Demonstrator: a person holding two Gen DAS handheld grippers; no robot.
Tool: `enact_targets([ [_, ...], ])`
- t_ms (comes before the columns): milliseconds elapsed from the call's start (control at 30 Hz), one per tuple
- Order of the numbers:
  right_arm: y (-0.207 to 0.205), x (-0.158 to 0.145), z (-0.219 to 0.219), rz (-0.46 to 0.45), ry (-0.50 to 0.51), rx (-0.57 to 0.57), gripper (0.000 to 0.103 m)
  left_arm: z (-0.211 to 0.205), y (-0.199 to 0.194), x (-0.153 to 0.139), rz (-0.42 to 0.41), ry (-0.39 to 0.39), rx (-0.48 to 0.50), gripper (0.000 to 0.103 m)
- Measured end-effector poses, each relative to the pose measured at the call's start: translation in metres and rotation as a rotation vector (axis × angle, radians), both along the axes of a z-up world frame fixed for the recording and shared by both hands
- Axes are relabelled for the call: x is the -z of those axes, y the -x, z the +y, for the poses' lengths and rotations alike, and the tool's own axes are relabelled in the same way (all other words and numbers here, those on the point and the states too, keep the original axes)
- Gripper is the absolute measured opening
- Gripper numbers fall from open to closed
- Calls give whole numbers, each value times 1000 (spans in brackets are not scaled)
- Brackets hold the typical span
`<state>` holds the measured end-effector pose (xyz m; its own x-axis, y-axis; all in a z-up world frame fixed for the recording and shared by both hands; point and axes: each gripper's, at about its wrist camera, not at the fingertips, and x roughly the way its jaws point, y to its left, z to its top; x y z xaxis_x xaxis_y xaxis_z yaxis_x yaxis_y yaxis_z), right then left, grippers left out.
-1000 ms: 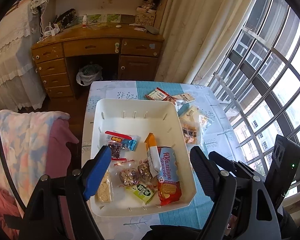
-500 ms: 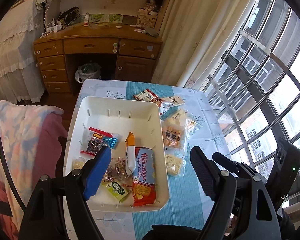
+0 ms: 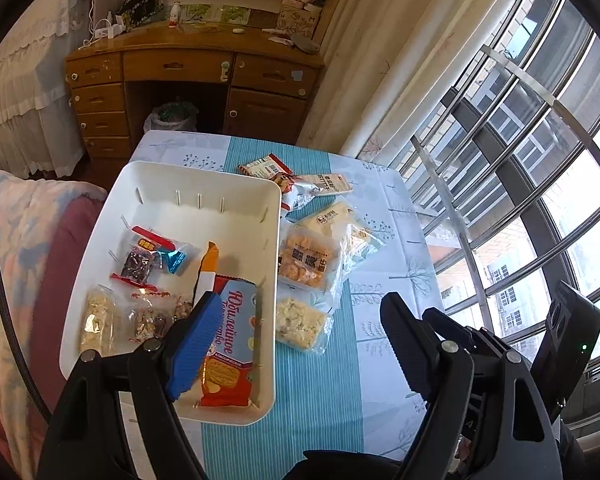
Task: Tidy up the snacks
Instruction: 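Move both tools back toward the remaining packets on the cloth, then grasp the orange-nugget packet with the left tool while the right tool grasps the bread packet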
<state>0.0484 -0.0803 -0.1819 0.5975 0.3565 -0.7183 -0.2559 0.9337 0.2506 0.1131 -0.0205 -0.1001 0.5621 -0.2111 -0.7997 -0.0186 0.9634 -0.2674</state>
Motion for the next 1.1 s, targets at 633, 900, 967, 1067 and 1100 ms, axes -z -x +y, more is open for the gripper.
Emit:
enact_targets([
  [633,-69,26,-86,65,7,72,56,-66,-83,86,329,64,-203,83],
  [900,-115,29,-116,104,-36,107,56,-75,-114,117,413,159,-350,89],
  [967,-127,33,-121,128,-68,107,56,-74,-119,126,436,191,-400,89],
  [1067,-149,41,-127,175,-115,102,56,-73,-126,139,467,236,-469,91],
  [1100,-157,45,-129,196,-129,100,56,-73,-128,144,477,247,-490,91],
])
